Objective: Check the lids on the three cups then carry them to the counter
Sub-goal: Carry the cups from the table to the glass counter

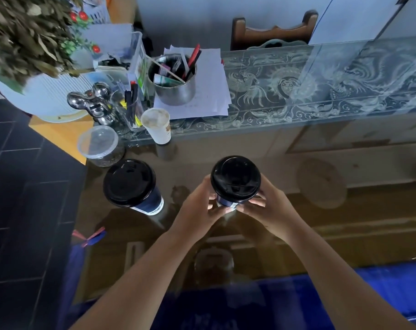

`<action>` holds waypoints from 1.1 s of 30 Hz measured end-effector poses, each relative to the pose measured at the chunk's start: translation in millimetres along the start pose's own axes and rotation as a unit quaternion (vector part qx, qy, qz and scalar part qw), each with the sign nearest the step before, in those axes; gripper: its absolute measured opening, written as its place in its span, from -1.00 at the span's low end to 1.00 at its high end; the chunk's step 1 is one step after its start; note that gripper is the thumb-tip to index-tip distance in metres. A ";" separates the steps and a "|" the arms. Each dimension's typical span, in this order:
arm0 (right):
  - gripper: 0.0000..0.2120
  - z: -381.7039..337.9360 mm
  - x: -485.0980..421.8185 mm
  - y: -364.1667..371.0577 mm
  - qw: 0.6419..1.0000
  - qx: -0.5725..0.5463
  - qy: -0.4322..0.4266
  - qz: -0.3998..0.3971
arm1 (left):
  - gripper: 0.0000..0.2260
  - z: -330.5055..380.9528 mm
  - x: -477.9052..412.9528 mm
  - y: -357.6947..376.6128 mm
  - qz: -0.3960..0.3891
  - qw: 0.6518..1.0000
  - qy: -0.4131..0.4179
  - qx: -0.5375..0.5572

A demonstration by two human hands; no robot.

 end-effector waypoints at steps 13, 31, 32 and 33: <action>-0.21 27.7 45.6 27.3 0.992 0.077 0.098 -0.012 | -0.17 -16.2 37.3 -3.5 -0.059 0.990 -0.122 -0.038; -0.58 -60.3 81.6 121.1 0.930 0.328 0.014 -0.165 | -0.46 -48.1 145.8 -119.2 -0.081 0.950 -0.192 -0.232; -0.56 -74.4 83.1 146.7 0.924 0.334 -0.010 -0.183 | -0.48 -62.5 159.6 -141.9 -0.063 0.945 -0.217 -0.235; -0.54 -89.1 86.4 174.5 0.917 0.341 -0.033 -0.205 | -0.50 -77.1 174.6 -165.4 -0.048 0.939 -0.242 -0.239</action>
Point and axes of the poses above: each hand's wrist, its own x-axis away from the middle knuckle, its own y-axis out of the palm, z = x × y, the point moved 10 cm from there along -x, towards the middle knuckle, and after that the axes turned 9 degrees about z, right-handed, at the moved point
